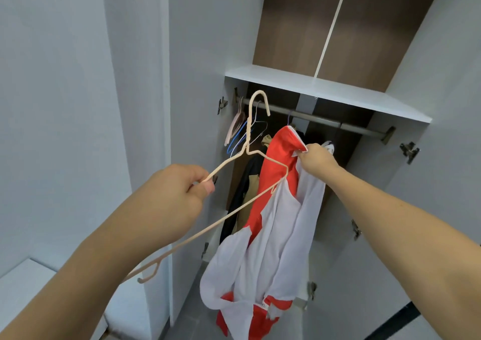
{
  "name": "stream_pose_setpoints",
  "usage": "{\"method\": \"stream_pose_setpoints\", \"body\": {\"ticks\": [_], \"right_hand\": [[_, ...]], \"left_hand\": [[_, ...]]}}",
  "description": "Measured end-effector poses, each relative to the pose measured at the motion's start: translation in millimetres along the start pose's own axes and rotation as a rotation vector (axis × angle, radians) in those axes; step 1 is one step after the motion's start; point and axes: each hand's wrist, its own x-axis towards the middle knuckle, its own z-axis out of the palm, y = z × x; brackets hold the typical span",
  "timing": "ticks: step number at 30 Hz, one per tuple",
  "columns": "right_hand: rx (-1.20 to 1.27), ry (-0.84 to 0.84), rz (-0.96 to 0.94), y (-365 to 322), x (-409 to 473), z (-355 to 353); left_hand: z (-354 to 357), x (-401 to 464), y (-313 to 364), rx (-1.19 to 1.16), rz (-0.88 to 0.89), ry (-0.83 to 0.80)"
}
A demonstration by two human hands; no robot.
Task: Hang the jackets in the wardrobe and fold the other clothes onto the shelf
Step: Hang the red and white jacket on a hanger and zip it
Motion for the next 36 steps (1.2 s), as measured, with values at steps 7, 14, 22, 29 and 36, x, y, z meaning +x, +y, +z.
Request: {"method": "stream_pose_setpoints", "body": {"ticks": [7, 14, 22, 29, 36], "right_hand": [[0.292, 0.065, 0.187, -15.4, -18.4, 11.4], [0.630, 0.041, 0.005, -59.7, -56.9, 5.9], [-0.099, 0.191, -0.759, -72.0, -93.0, -27.8], [-0.178, 0.191, -0.544, -58.7, -64.8, -42.1], [-0.124, 0.433, -0.402, -28.9, -47.2, -91.2]], "left_hand": [[-1.4, 6.5, 14.4, 0.024, 0.029, -0.007], [34.4, 34.9, 0.3, -0.048, 0.037, -0.029], [22.2, 54.2, -57.0, -0.653, 0.131, -0.106], [53.8, 77.6, -49.4, 0.088, 0.266, 0.326], [126.1, 109.8, -98.1, -0.562, -0.335, 0.266]]}}
